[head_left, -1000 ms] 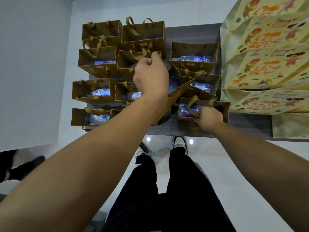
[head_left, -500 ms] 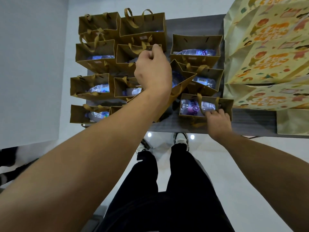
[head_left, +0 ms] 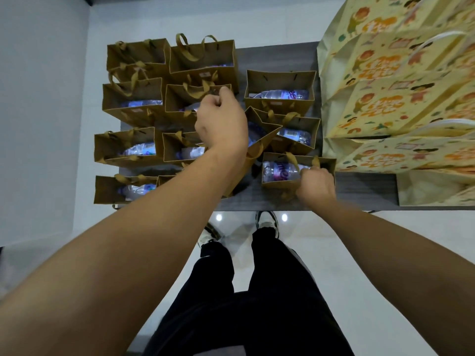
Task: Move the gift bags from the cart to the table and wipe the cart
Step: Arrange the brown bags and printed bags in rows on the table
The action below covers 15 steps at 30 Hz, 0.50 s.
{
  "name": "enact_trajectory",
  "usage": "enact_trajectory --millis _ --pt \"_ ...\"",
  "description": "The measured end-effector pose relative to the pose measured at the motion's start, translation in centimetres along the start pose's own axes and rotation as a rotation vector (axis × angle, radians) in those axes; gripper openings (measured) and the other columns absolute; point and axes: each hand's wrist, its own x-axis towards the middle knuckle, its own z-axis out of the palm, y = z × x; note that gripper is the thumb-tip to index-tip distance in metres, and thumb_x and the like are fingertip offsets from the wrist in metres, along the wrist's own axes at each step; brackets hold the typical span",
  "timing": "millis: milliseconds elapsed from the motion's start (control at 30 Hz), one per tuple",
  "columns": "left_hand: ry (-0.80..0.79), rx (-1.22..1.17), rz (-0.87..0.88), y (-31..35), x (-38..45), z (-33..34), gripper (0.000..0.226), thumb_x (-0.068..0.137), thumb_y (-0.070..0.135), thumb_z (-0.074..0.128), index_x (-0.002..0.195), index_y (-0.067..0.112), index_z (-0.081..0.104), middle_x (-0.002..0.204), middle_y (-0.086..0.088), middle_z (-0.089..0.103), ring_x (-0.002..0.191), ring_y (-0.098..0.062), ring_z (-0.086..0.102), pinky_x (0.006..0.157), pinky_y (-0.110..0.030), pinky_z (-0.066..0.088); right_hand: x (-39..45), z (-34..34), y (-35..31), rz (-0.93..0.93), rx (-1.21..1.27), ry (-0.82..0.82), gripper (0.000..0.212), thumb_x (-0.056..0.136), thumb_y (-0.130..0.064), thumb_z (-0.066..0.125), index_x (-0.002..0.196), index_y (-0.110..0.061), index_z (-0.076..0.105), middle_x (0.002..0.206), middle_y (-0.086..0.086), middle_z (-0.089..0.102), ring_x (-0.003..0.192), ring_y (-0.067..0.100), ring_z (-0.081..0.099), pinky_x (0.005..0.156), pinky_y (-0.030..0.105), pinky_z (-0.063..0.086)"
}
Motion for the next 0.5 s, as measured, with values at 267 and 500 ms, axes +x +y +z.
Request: enact_trajectory --millis 267,500 --pt "-0.009 0.029 -0.003 0.6 -0.3 -1.1 0.031 0.102 0.03 0.05 0.073 0.019 0.054 0.067 0.004 0.05 0.063 -0.011 0.046 0.061 -0.03 0.038 -1.9 -2.6 0.6 0.02 0.263 0.02 0.023 0.086 -0.031 0.068 0.106 -0.019 0.072 0.119 0.01 0.057 0.114 0.032 0.05 0.093 0.039 0.047" --pt "0.018 0.06 -0.016 1.5 -1.1 -2.5 0.032 0.101 0.031 0.049 0.071 0.021 0.051 0.066 0.004 0.048 0.063 -0.014 0.047 0.062 -0.031 0.039 -2.7 -5.4 -0.4 0.084 0.762 0.176 0.015 0.086 -0.012 0.063 0.079 -0.022 0.072 0.092 0.001 0.068 0.097 0.027 0.058 0.075 0.028 0.043"
